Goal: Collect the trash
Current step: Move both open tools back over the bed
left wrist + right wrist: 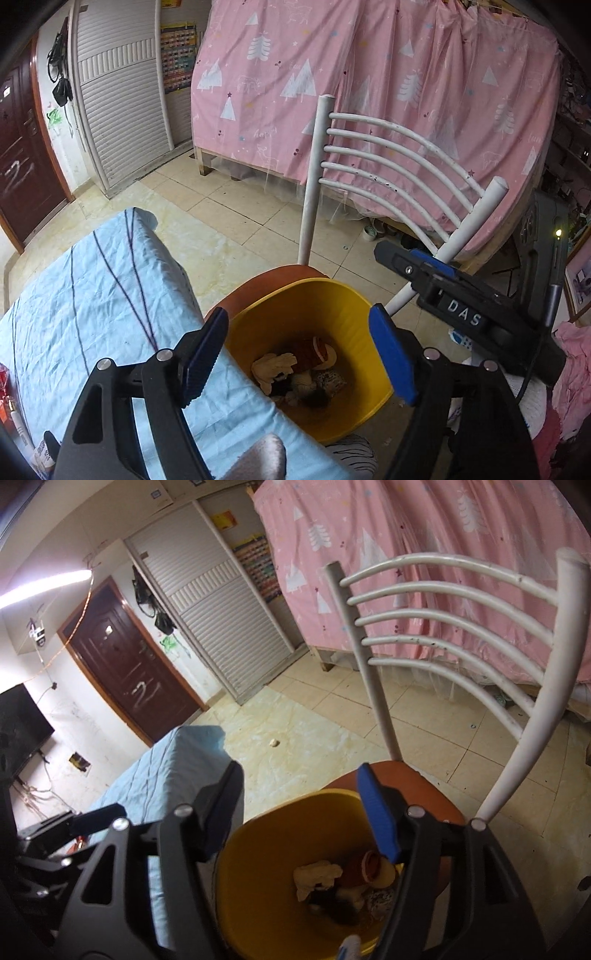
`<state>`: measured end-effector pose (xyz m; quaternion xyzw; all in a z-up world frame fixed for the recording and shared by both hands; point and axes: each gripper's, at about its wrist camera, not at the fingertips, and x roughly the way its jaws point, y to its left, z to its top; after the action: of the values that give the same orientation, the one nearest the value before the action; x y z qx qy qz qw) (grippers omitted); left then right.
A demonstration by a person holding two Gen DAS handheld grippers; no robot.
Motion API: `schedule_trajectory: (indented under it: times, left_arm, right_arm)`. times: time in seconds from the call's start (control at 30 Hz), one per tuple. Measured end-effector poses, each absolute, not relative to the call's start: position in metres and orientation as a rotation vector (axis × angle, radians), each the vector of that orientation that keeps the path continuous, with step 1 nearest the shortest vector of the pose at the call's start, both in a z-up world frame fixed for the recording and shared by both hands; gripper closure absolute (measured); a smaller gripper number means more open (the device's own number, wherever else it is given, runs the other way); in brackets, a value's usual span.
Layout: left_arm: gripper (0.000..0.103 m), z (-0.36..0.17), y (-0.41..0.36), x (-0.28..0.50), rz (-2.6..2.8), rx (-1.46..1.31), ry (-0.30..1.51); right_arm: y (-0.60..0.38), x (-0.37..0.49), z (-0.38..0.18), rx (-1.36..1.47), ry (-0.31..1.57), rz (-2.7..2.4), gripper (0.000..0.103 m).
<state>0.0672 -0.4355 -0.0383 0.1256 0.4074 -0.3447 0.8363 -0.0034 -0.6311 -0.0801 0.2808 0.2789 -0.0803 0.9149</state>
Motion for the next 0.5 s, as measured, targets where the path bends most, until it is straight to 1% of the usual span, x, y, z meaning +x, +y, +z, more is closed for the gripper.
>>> schedule_trajectory:
  times: [0.2, 0.27, 0.33, 0.5]
  left_arm:
    - [0.034, -0.024, -0.413, 0.063, -0.713, 0.250, 0.836]
    - [0.034, -0.017, -0.399, 0.063, -0.700, 0.239, 0.823]
    - [0.033, -0.011, -0.388, 0.064, -0.688, 0.228, 0.813]
    - [0.031, 0.000, -0.355, 0.067, -0.656, 0.202, 0.789]
  right_arm:
    - [-0.613, -0.003, -0.072, 0.556, 0.571, -0.132, 0.035]
    - [-0.602, -0.003, -0.068, 0.536, 0.572, -0.117, 0.030]
    - [-0.591, -0.001, -0.065, 0.522, 0.576, -0.104, 0.028]
    - [-0.564, 0.006, -0.061, 0.491, 0.593, -0.067, 0.025]
